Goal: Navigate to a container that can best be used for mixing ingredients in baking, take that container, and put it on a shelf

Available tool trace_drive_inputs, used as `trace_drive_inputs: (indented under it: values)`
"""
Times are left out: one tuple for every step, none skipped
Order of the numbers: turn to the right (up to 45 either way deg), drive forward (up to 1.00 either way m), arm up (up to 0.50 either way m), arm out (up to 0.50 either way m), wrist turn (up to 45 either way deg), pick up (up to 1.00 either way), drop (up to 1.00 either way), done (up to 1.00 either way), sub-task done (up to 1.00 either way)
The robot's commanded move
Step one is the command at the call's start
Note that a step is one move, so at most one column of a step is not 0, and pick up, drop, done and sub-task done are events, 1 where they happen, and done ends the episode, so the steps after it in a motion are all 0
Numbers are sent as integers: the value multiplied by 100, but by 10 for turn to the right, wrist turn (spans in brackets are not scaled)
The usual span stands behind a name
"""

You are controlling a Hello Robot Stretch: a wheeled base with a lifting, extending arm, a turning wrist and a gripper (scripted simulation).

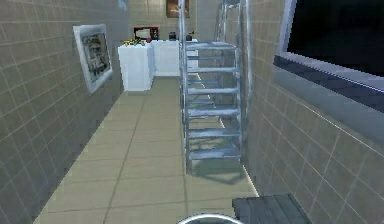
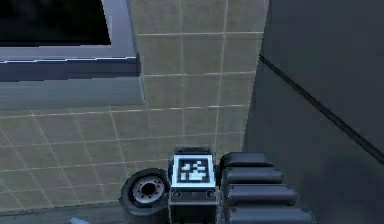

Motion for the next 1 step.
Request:
trace_drive_inputs:
  values:
    - [0, 10, 0, 0, 0, 0, 0, 0, 0]
